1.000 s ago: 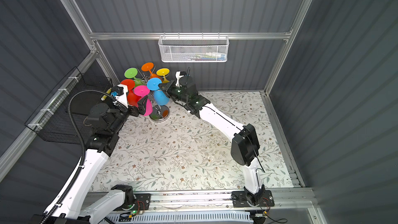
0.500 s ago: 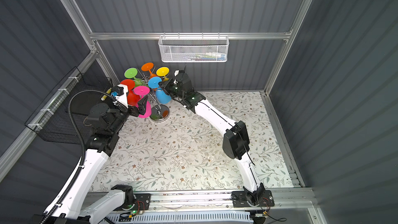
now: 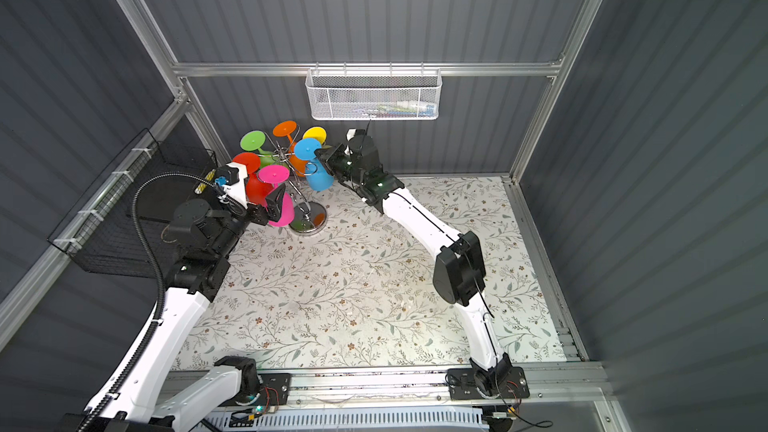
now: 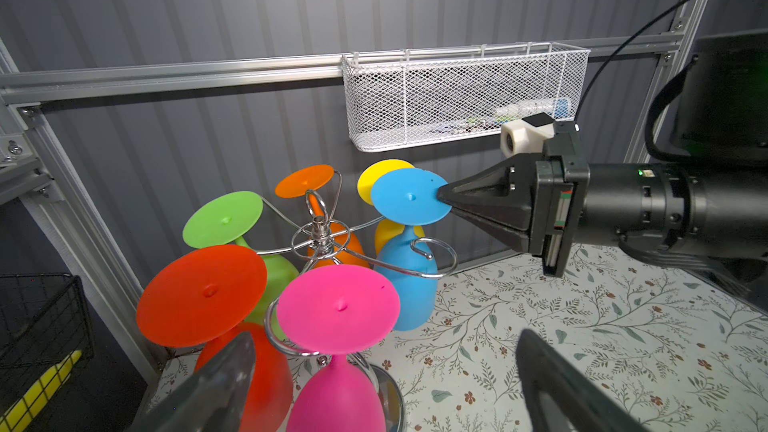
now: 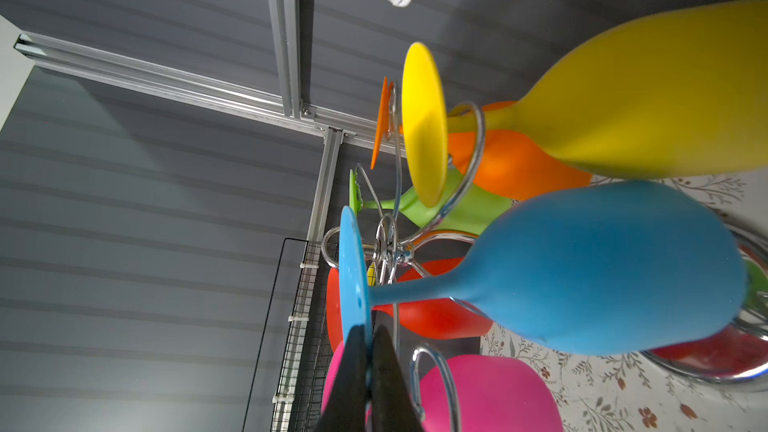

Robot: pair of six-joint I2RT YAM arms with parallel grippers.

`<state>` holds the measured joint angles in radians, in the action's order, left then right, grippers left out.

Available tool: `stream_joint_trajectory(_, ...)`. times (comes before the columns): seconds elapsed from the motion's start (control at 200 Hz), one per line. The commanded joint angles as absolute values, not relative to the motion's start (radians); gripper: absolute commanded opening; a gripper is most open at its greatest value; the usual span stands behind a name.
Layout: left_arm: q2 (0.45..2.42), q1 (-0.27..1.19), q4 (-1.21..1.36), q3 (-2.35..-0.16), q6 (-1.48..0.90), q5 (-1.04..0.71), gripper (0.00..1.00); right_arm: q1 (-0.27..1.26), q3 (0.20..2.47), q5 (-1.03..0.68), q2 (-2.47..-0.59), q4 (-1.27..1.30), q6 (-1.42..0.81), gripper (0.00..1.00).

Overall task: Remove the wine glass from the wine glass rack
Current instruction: 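Close the right gripper on the blue glass foot while the left gripper waits, then pull the blue glass off the rack with the right gripper, lowering it toward the robot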

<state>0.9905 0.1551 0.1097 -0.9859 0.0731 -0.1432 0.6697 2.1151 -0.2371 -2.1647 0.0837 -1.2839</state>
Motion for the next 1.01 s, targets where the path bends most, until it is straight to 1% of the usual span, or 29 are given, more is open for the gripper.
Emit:
stream_joint_trajectory(0.0,0.981,0.149,0.121,-0.975,0.094,-0.151,0.98,0.654,2.047,-0.244,-2.093,0.194,-1.324,0.00)
stream_joint_trajectory(0.36,0.989,0.170,0.110,-0.974,0.100,-0.135,0.98,0.608,1.745,-0.264,-1.922,0.361,-1.357,0.00)
stream_joint_trajectory(0.56,0.992,0.238,0.068,-1.006,0.099,-0.057,0.98,0.578,1.576,-0.286,-1.807,0.402,-1.315,0.00)
stream_joint_trajectory(0.66,0.996,0.296,0.034,-1.036,0.094,-0.008,0.98,0.557,1.502,-0.319,-1.758,0.418,-1.284,0.00)
stream_joint_trajectory(0.71,1.001,0.322,0.014,-1.058,0.077,0.015,0.98,0.550,1.474,-0.327,-1.738,0.416,-1.259,0.00)
stream_joint_trajectory(0.715,1.001,0.324,0.012,-1.060,0.075,0.016,0.98,0.547,1.465,-0.355,-1.733,0.413,-1.252,0.00)
stream_joint_trajectory(0.73,1.003,0.328,0.005,-1.068,0.069,0.017,0.98,0.545,1.454,-0.370,-1.725,0.407,-1.240,0.00)
stream_joint_trajectory(0.865,1.029,0.332,-0.071,-1.119,-0.037,0.034,0.97,0.529,1.336,-0.409,-1.649,0.369,-1.088,0.00)
stream_joint_trajectory(1.001,1.022,0.333,-0.207,-1.136,-0.226,0.052,0.92,0.533,1.179,-0.432,-1.546,0.331,-0.889,0.00)
